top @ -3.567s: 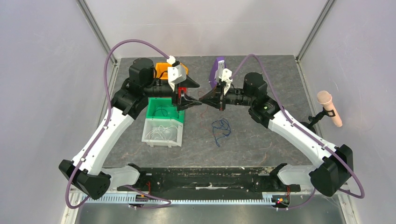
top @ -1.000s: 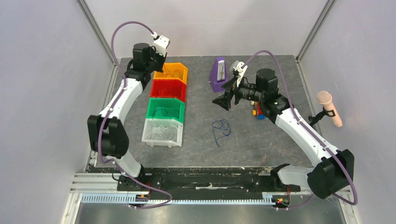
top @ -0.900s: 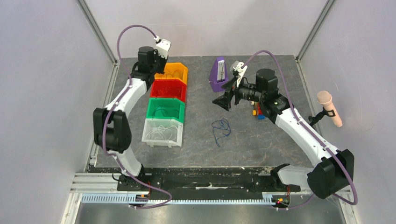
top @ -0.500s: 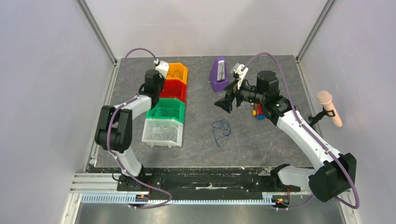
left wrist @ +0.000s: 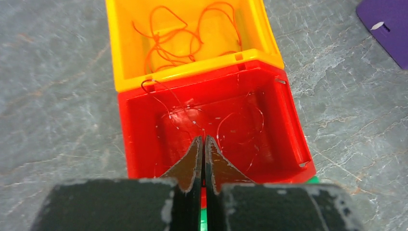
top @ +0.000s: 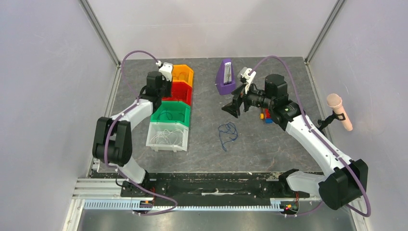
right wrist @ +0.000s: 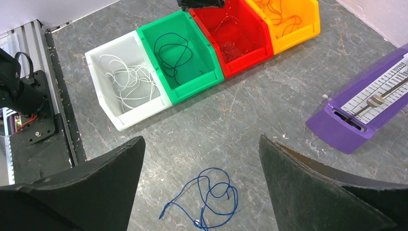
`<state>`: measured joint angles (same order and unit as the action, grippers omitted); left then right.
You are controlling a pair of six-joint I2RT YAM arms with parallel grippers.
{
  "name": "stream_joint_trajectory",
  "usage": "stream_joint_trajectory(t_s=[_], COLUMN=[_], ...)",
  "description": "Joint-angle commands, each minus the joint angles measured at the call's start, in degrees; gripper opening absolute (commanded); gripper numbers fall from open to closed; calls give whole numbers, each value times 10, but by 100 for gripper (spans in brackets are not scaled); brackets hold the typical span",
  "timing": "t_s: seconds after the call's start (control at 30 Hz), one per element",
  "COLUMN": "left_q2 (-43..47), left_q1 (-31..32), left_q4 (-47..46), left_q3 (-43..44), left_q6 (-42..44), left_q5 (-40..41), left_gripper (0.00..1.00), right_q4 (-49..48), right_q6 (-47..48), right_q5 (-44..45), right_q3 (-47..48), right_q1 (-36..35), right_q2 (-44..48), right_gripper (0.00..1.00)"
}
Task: Untangle the cables
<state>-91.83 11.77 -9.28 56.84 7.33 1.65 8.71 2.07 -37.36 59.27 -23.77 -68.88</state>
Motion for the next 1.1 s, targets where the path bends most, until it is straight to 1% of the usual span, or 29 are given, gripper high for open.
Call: stream_joint_trajectory(t_s=[0.0,0.17,0.43,0.47,0.53,0.7,0.8,0.9,1.07], left_q2=[-56,-98,-141,-152,-174,-245,-272,-301,-335], left_q1=[-2,-6,-8,-8,-8,-11,-14,-15,-17], left_q4=[117,181,259,267,277,327,331,356,389], left_q3=[90,141,171,180,201,287,315,349,368], left_q6=[-105,-195,-296,-302,-311,-330,-334,-339,-335], left_q5=[-30,-49,-23,-19,17,59,57,54,55], left_gripper=[2,2,2,2,2,2,2,2,3], right_q4=[-9,2,4,4,5,22,32,39,46], right_q6=[11,21,22,21,19,21,24,26,26], right_q5=[5,12,17,17,17,19,21,24,25], right_q3=[-5,-4,-11,-11,-11,-1,4,11,19], right_q1=[2,3,4,3,3,4,4,3,3], right_q2=[15,19,27,27,27,27,26,24,22], right_gripper=[91,91,91,91,91,91,91,91,91])
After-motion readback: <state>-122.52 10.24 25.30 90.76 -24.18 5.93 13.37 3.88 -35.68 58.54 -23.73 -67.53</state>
